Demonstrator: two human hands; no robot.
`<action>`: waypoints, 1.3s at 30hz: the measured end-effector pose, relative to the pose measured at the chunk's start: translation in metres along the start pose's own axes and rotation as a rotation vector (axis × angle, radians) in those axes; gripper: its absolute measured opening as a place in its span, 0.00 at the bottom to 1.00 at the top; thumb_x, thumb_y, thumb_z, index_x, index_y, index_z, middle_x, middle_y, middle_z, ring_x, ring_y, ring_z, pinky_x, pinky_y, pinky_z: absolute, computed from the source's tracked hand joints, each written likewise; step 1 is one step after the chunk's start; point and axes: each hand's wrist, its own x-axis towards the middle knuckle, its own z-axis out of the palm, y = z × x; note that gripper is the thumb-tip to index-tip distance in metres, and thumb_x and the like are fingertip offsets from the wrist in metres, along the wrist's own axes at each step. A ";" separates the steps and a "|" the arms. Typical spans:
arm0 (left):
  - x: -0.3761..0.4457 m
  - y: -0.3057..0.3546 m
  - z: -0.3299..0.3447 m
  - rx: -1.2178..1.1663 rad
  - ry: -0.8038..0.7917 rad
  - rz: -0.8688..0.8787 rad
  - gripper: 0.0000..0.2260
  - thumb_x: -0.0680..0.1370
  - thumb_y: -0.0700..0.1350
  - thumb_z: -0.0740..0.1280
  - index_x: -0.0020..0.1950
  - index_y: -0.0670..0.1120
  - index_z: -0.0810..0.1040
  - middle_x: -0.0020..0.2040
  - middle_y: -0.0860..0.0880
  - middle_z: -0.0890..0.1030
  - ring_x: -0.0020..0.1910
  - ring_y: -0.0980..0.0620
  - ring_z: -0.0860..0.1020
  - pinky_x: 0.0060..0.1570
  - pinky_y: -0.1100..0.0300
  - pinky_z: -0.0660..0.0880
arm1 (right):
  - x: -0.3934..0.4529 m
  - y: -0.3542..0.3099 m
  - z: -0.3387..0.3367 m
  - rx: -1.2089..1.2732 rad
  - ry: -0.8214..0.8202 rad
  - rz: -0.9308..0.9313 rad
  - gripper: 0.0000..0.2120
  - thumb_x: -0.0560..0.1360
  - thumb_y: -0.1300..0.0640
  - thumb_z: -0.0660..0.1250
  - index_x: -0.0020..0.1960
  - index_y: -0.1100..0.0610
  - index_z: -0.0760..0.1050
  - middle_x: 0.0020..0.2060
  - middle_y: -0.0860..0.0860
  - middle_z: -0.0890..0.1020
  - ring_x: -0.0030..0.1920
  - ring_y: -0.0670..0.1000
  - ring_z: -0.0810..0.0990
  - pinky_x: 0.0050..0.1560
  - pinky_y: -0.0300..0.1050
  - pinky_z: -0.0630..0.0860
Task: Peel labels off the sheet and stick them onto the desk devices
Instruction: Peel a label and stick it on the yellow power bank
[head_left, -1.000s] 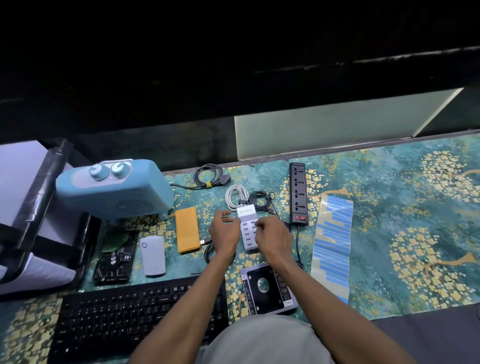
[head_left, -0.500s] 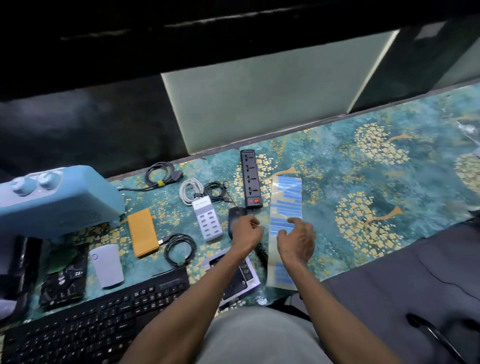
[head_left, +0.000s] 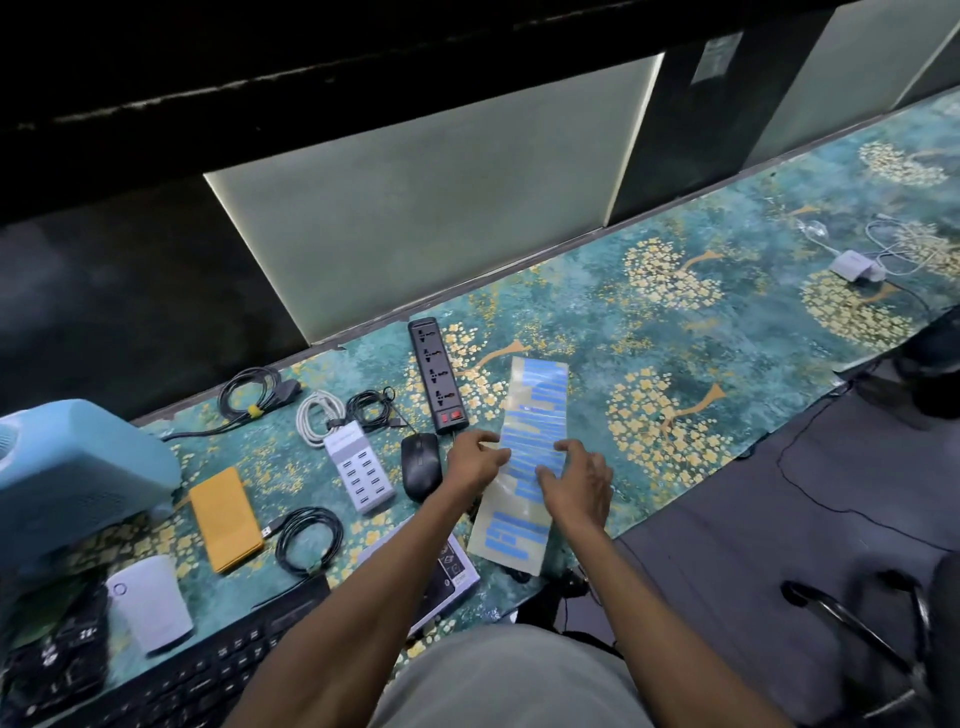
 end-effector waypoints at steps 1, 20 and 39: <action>-0.004 0.001 -0.001 -0.008 -0.009 0.046 0.13 0.76 0.44 0.74 0.60 0.45 0.80 0.44 0.42 0.82 0.43 0.43 0.81 0.42 0.49 0.77 | 0.000 -0.003 -0.002 -0.025 0.051 -0.051 0.16 0.78 0.51 0.71 0.64 0.48 0.75 0.61 0.55 0.74 0.64 0.60 0.72 0.60 0.55 0.74; -0.018 0.016 -0.009 0.015 -0.166 0.113 0.17 0.78 0.34 0.57 0.64 0.41 0.79 0.28 0.50 0.67 0.23 0.57 0.61 0.27 0.64 0.62 | 0.011 -0.017 -0.003 0.254 -0.065 -0.272 0.08 0.78 0.55 0.72 0.56 0.46 0.81 0.57 0.50 0.77 0.47 0.49 0.81 0.46 0.46 0.75; -0.022 0.019 -0.002 -0.214 -0.149 0.073 0.10 0.80 0.42 0.67 0.46 0.38 0.85 0.32 0.43 0.69 0.26 0.50 0.62 0.27 0.60 0.61 | 0.003 -0.017 -0.011 0.144 0.091 -0.372 0.06 0.76 0.51 0.74 0.44 0.46 0.77 0.41 0.42 0.84 0.40 0.44 0.83 0.34 0.45 0.78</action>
